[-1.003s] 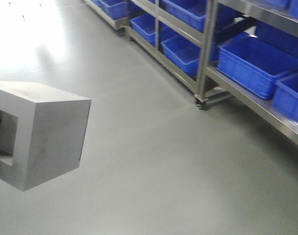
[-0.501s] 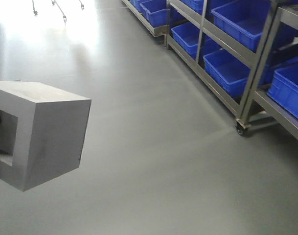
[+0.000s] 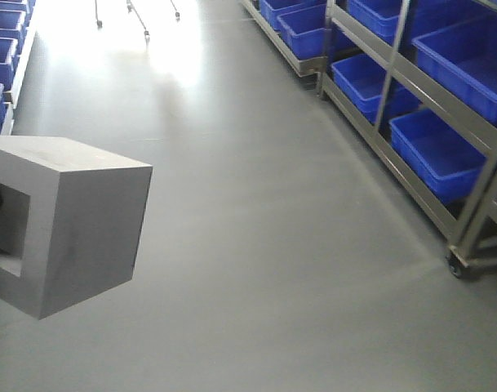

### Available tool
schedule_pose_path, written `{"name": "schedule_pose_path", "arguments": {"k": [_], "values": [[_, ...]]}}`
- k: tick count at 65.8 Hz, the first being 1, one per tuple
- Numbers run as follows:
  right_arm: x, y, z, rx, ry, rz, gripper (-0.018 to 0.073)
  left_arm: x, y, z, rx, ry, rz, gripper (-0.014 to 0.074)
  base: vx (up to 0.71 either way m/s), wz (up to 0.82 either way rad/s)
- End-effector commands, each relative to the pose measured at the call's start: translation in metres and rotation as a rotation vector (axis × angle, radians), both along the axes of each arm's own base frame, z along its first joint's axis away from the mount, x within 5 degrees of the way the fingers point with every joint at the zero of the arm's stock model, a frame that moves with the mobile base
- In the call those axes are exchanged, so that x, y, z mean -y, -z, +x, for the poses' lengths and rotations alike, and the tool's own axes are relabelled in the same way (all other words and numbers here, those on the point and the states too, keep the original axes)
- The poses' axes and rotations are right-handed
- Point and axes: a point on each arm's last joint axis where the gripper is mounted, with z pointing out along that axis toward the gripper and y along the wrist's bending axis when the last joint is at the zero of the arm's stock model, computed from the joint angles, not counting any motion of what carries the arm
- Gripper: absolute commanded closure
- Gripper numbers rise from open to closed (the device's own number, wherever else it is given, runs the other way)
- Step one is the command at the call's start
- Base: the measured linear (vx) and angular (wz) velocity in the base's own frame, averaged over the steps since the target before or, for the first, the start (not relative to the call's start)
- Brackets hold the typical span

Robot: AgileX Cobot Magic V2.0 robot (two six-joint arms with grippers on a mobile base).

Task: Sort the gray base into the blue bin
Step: 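Drive down the aisle of blue bins to the large blue bins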

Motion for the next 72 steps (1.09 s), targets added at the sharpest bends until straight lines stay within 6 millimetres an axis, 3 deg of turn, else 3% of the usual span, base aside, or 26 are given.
{"name": "schedule_pose_path", "arguments": {"k": [1, 72], "values": [[0.0004, -0.0049, 0.002, 0.052, 0.002, -0.02, 0.0564, -0.0011, -0.0202, -0.0032, 0.114, 0.01, -0.083, 0.0603, 0.43, 0.25], [0.0004, -0.0049, 0.002, 0.052, 0.002, -0.02, 0.0564, -0.0011, -0.0202, -0.0032, 0.114, 0.01, -0.083, 0.0603, 0.43, 0.17]]}}
